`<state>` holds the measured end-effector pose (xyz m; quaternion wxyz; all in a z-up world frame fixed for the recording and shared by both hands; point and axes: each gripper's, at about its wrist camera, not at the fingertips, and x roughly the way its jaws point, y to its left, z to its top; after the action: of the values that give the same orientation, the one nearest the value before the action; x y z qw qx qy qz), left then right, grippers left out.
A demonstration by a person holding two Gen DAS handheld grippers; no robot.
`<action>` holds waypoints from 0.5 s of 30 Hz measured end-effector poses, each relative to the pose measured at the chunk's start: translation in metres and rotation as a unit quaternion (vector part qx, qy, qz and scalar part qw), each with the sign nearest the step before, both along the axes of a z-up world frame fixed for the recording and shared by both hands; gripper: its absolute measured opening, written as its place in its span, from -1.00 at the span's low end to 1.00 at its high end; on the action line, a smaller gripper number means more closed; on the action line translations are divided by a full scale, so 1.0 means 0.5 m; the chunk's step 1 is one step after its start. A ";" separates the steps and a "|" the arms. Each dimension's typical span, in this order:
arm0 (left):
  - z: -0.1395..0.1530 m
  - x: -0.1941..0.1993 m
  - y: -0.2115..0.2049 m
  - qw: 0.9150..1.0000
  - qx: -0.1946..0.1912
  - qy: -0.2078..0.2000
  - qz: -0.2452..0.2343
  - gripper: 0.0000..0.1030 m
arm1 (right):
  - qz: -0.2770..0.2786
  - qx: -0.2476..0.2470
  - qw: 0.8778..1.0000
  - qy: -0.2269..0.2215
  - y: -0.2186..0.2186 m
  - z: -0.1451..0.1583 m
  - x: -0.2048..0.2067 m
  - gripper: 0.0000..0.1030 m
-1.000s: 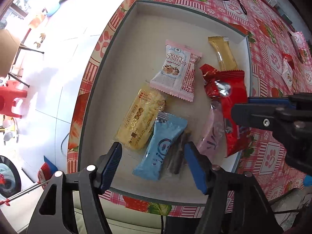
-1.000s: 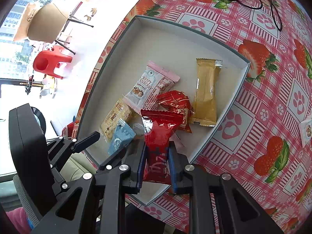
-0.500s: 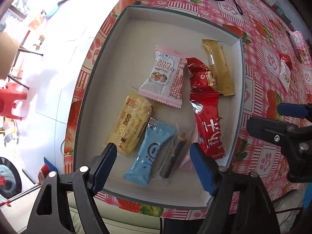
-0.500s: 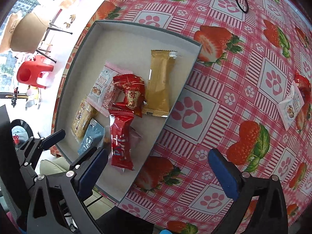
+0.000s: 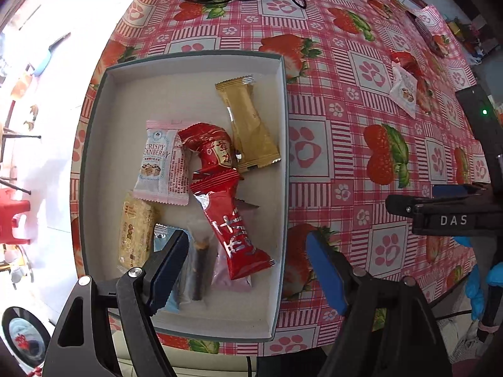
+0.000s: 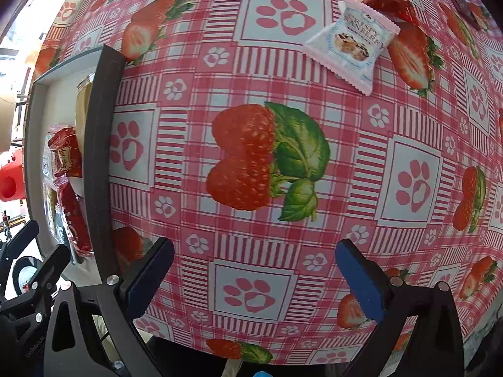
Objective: Organize snacks
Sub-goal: 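Withdraw both open grippers from the tray toward the remaining snacks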
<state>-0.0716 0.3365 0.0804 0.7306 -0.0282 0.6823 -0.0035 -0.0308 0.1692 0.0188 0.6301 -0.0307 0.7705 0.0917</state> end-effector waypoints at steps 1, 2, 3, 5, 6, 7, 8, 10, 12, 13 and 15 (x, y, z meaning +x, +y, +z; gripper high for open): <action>0.002 0.010 -0.019 1.000 -0.002 0.001 -0.010 0.56 | -0.008 -0.005 1.000 0.002 -0.024 -0.004 -0.003 1.00; -0.001 0.017 -0.018 1.000 -0.004 0.002 -0.020 0.56 | -0.016 -0.010 1.000 0.004 -0.049 -0.008 -0.007 1.00; -0.001 0.026 -0.036 0.999 -0.006 0.003 -0.031 0.56 | -0.025 -0.014 1.000 0.006 -0.079 -0.012 -0.010 1.00; 0.001 0.043 -0.067 0.999 -0.005 0.004 -0.052 0.56 | -0.045 -0.024 0.999 0.009 -0.136 -0.018 -0.020 1.00; 0.002 0.052 -0.086 0.998 -0.006 0.004 -0.061 0.56 | -0.054 -0.028 0.998 0.010 -0.165 -0.022 -0.026 1.00; 0.005 0.055 -0.100 0.998 -0.006 0.003 -0.069 0.56 | -0.064 -0.034 0.997 0.011 -0.192 -0.025 -0.030 1.00; 0.005 0.065 -0.114 0.997 -0.007 0.002 -0.076 0.56 | -0.074 -0.039 0.996 0.012 -0.221 -0.027 -0.036 1.00; 0.008 0.082 -0.143 0.996 -0.008 0.001 -0.089 0.56 | -0.090 -0.049 0.995 0.013 -0.272 -0.031 -0.048 1.00; 0.012 0.104 -0.171 0.995 -0.007 -0.002 -0.099 0.56 | -0.101 -0.058 0.993 0.012 -0.318 -0.031 -0.061 1.00; 0.013 0.116 -0.186 0.994 -0.005 -0.004 -0.105 0.56 | -0.105 -0.060 0.993 0.012 -0.339 -0.032 -0.071 1.00; 0.014 0.145 -0.215 0.993 -0.002 -0.009 -0.116 0.56 | -0.111 -0.061 0.992 0.017 -0.387 -0.034 -0.082 1.00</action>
<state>0.0007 0.2291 0.0874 0.7314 0.0501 0.6742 -0.0896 -0.0718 -0.0245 0.0018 0.6203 0.0180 0.7837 -0.0259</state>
